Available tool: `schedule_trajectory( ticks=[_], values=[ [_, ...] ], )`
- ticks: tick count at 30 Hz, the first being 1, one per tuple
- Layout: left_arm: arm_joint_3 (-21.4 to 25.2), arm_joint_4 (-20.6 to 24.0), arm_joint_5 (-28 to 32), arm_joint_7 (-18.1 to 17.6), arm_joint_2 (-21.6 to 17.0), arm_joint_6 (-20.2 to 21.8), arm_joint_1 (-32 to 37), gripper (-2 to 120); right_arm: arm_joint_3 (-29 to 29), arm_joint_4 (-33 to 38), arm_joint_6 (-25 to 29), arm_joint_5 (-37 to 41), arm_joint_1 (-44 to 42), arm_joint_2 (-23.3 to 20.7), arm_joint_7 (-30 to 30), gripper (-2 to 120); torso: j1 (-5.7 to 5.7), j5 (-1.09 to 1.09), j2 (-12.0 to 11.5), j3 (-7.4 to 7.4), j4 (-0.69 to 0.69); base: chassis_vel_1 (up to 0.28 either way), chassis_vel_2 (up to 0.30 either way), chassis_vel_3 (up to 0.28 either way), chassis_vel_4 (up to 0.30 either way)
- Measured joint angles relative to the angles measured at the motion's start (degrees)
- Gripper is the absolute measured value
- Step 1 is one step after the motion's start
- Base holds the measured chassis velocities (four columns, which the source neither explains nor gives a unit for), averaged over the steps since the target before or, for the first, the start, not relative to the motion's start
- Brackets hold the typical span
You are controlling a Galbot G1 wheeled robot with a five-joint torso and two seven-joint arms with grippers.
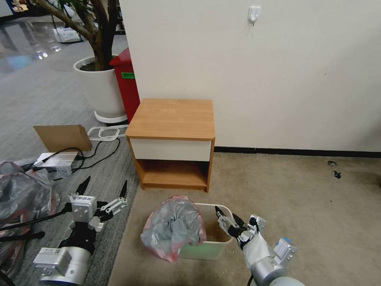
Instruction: Pick up the garbage bag from the table and place it over the trash can.
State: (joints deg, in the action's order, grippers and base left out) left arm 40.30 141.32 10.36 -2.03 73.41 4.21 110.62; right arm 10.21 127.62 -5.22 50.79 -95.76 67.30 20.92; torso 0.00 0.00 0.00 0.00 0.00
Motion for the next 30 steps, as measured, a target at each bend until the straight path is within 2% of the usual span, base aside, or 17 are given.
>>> schedule_trajectory(
  ticks=[3, 8, 11, 16, 20, 25, 30],
  values=[
    [-1.3, -0.5, -1.4, 0.8, 0.1, 0.3, 0.1, 100, -0.3, 0.2, 0.1, -0.6, 0.7, 1.3, 0.0, 100, 0.00, 0.00, 0.0, 0.00, 0.01, 0.000, 0.000, 0.000, 0.000],
    [-5.0, -2.4, -3.6, 1.0, -1.3, 3.9, -0.2, 100, 0.2, 0.5, 0.4, -3.0, 0.7, 2.5, -0.2, 100, 0.00, 0.00, 0.0, 0.00, 0.01, 0.000, 0.000, 0.000, 0.000],
    [-8.7, -5.1, -4.0, 0.0, -3.1, 6.3, -1.5, 100, 1.7, 0.5, 0.6, -3.8, 0.1, 2.9, -0.9, 100, 0.00, 0.00, 0.0, 0.00, 0.00, 0.000, 0.000, 0.000, 0.000],
    [-11.3, -6.6, -4.3, -1.0, -3.9, 8.1, -2.4, 100, 2.7, 0.2, 0.7, -3.9, -0.1, 3.3, -1.4, 100, 0.00, 0.00, 0.0, 0.00, 0.00, 0.000, 0.000, 0.000, 0.000],
    [-16.0, -9.4, -2.8, -5.8, -4.9, 14.7, -5.1, 100, 4.4, -0.7, 1.2, -4.0, -0.5, 4.9, -1.6, 100, 0.00, 0.00, 0.0, 0.01, 0.00, 0.000, 0.000, 0.000, 0.000],
    [-17.4, -11.3, -1.9, -7.2, -5.2, 16.1, -7.2, 99, 5.3, -0.7, 1.4, -4.0, -0.7, 5.5, -1.6, 100, 0.00, 0.00, 0.0, 0.00, 0.00, 0.000, 0.000, 0.000, 0.000],
    [-19.4, -14.5, -1.2, -7.7, -6.0, 16.5, -11.0, 85, 6.4, -0.9, 1.4, -4.0, -0.7, 6.1, -1.7, 100, 0.00, 0.00, 0.0, 0.00, 0.00, 0.000, 0.000, 0.000, 0.000]
  ],
)
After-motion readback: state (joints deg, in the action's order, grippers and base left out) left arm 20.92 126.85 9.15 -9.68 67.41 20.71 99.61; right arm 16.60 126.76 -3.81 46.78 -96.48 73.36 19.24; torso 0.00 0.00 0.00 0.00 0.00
